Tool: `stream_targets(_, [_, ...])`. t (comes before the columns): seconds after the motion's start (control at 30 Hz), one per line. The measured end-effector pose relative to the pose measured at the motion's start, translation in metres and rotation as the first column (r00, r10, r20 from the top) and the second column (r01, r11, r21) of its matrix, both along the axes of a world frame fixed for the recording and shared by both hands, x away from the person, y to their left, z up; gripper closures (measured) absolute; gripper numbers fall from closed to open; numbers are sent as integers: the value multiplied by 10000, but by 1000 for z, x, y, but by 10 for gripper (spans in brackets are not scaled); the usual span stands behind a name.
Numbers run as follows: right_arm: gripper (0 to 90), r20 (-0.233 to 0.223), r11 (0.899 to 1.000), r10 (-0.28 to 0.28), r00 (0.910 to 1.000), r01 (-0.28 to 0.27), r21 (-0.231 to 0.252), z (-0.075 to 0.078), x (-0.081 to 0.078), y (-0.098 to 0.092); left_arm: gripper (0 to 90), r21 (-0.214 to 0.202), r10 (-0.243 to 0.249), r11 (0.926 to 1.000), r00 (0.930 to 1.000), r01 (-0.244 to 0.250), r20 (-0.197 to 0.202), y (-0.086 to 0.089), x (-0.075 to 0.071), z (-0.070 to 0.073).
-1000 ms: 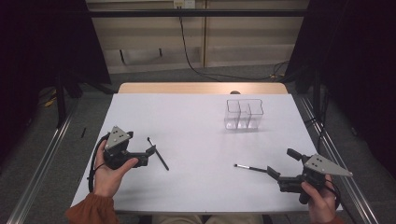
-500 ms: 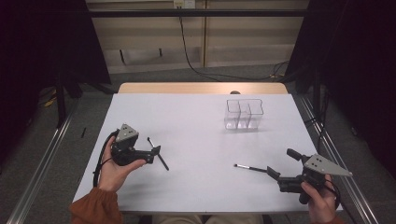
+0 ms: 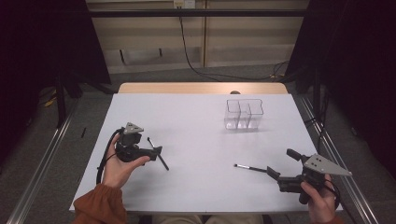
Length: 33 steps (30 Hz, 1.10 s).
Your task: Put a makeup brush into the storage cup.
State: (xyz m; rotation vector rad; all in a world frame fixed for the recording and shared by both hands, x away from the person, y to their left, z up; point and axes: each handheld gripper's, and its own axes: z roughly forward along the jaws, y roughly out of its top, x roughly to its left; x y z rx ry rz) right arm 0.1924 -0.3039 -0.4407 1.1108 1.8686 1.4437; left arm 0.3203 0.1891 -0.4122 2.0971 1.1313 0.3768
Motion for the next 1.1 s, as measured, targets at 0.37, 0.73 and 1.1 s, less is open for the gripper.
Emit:
stream_targets(0.37, [0,-69,10000,54,10000,-54,-20,0,0,0,115,875,76,9962,9920,34,-1260,-11,10,-5])
stream_targets(0.73, [0,-81,10000,75,9999,-76,-24,0,0,0,101,1400,335,9902,9715,-3,-2346,-17,14,-12])
stream_targets(1.1, [0,-81,9999,124,9999,-124,-9,-1,0,0,118,2081,710,9781,9529,-85,-2950,-26,21,-16])
